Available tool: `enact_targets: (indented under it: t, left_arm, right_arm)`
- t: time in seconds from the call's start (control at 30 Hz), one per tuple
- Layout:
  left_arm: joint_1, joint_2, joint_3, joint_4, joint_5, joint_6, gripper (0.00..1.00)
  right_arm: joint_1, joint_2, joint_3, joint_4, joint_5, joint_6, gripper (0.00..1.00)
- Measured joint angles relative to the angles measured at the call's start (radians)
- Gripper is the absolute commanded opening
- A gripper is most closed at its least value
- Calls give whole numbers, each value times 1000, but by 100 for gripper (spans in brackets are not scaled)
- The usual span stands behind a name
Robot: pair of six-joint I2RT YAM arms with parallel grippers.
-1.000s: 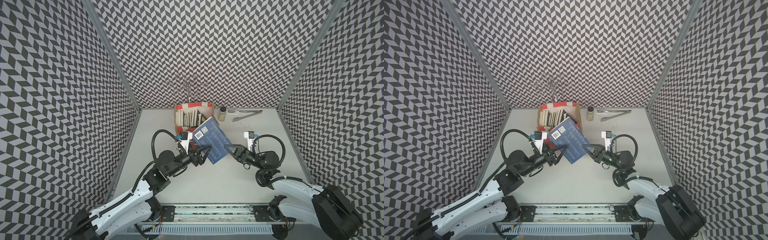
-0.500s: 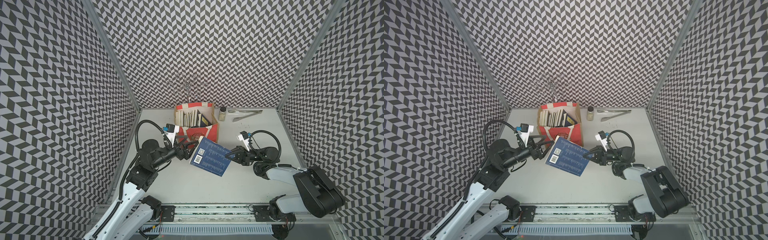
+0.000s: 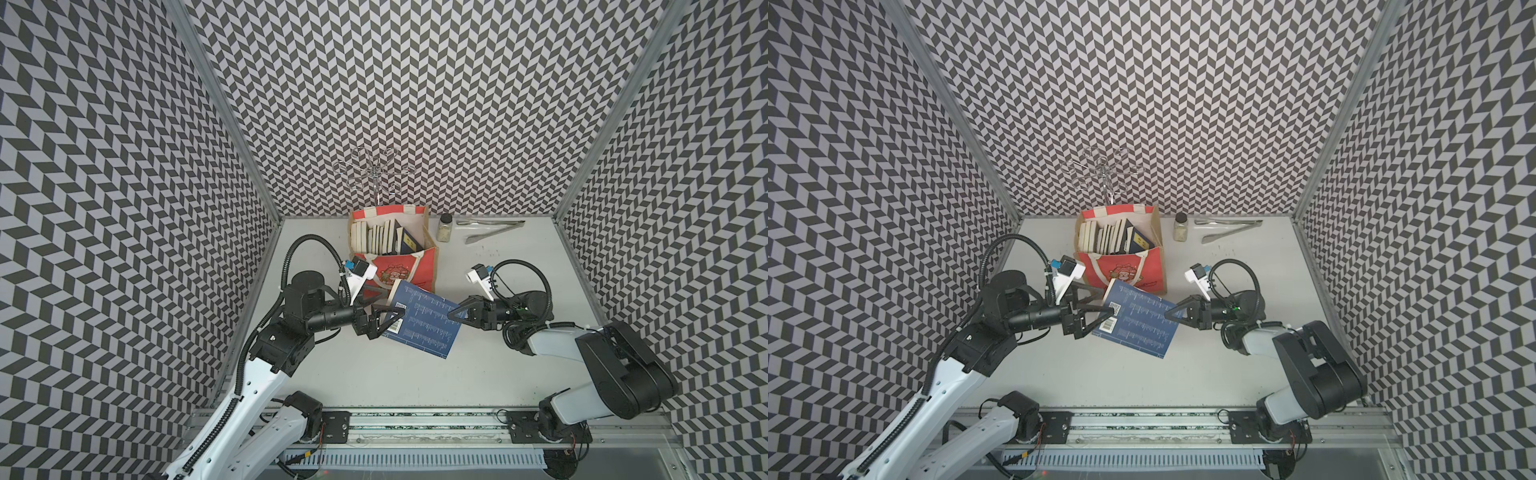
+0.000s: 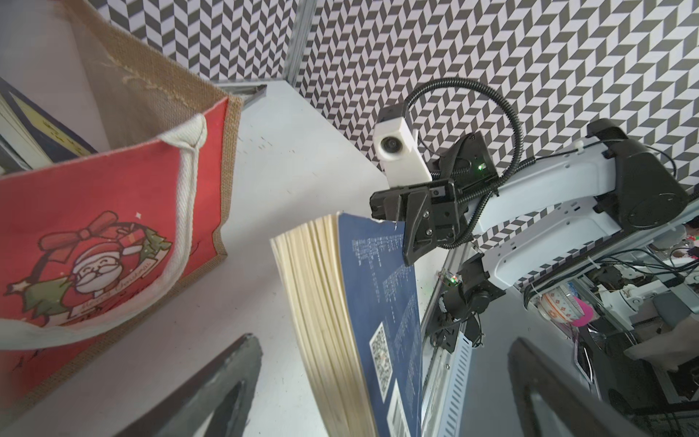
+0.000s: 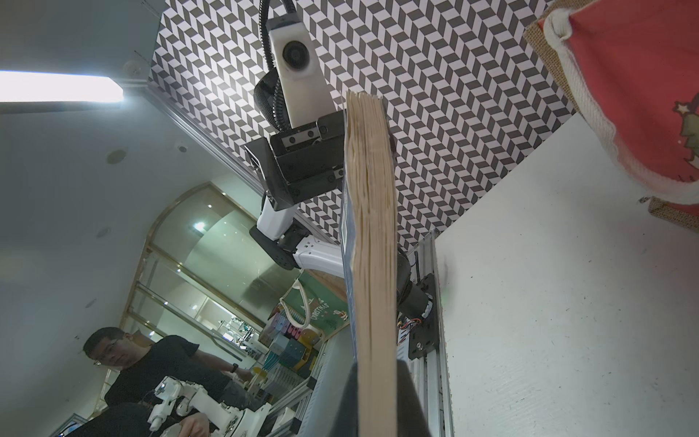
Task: Put the books into the canvas bag
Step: Pick up the book from the center of the board.
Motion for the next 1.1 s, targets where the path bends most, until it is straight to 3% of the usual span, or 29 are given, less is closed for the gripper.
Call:
enact_targets:
  t: [0.1,0.2,0.27,0.33,0.43,0.5,0.6,0.63,0.9,0.97,1.1]
  left_arm:
    - [0,28,0,-23,-2,10,91]
    - [0,57,1,-44,4,18,54]
    - [0,68,2,-55,10,28,20]
    - [0,69,6,-61,14,30,2]
    - [0,71,38,-76,26,39,0]
    - [0,76,69,-93,27,48,0]
    - [0,100,143,-126,-24,61,0]
    - [3,114,180,-133,-54,63,0]
    - [93,291,550,-134,-254,36,0]
    - [105,356,648,-133,-320,21,0]
    - [109,484,789,-137,-435,-10,0]
  right_arm:
    - [0,0,0,0,-1,5,0]
    - [0,0,5,0,-1,6,0]
    - [0,0,16,0,-1,7,0]
    - [0,0,23,0,-1,8,4]
    - [-5,0,31,0,4,16,29]
    - [-7,0,38,1,10,20,59]
    - [-24,0,40,3,28,24,95]
    - [-34,0,37,4,40,24,100]
    - [-90,-32,21,-47,130,-119,100]
    - [-90,-75,26,-162,162,-215,99]
    - [-90,-193,98,-580,282,-478,99]
